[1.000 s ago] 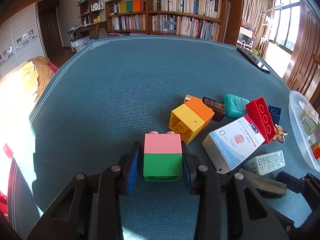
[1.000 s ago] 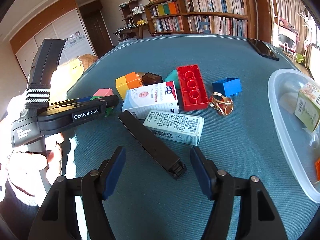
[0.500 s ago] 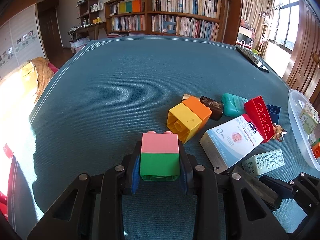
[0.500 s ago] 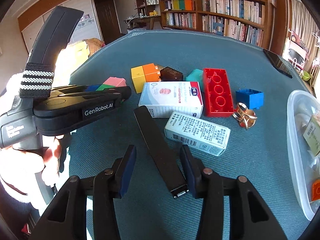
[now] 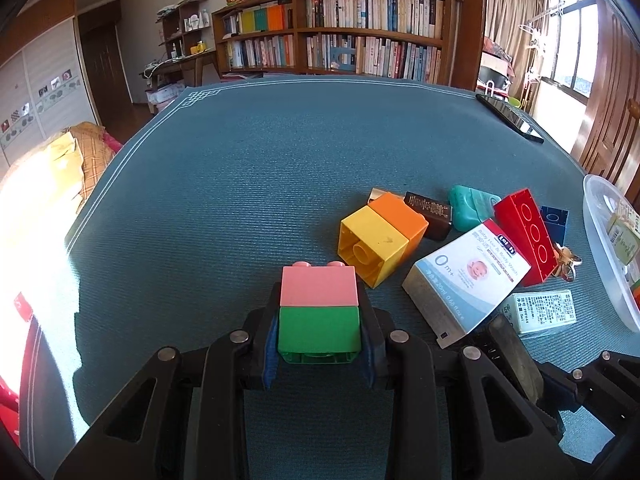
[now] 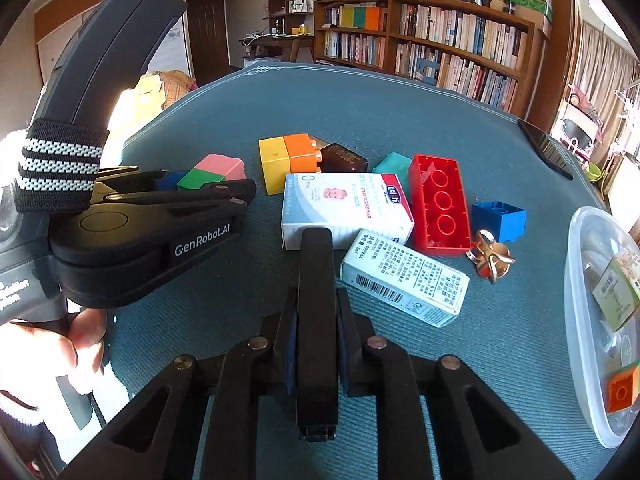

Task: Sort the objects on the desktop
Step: 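Grasp the black comb with the right tool while the left tool grasps the pink-green block, then carry the comb and pink-green block to the bowl and open the right tool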

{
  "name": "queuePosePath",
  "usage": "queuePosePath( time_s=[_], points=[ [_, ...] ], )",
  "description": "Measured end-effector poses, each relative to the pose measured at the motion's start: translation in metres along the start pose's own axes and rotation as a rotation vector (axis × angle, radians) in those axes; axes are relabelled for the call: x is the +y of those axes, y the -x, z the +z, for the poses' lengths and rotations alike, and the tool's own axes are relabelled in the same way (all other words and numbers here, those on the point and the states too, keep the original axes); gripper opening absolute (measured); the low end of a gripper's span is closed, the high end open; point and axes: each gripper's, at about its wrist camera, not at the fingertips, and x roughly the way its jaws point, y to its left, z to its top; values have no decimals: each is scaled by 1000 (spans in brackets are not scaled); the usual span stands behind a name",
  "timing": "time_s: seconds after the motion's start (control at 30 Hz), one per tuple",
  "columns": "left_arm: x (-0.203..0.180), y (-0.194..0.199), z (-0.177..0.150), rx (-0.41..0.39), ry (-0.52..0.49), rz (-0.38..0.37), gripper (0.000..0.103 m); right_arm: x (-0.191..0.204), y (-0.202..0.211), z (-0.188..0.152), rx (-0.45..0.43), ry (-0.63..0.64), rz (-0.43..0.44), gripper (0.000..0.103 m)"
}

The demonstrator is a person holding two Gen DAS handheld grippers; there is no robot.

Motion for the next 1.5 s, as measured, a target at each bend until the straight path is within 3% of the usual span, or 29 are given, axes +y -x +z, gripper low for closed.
queuePosePath(
  time_s=[0.3, 0.67, 1.17, 1.5],
  points=[
    [3, 14, 4, -74, 6, 37, 34, 1, 18, 1, -57, -28, -19, 18],
    [-9, 22, 6, -88, -11, 39, 34, -27, 42, 4, -116, -118, -144, 18],
    [-58, 44, 15, -132, -106, 20, 34, -76, 76, 2, -198, -176, -340, 18],
    [-99, 52, 22, -150, -167, -31, 34, -109, 84, -6, -203, -215, -439, 18]
  ],
)
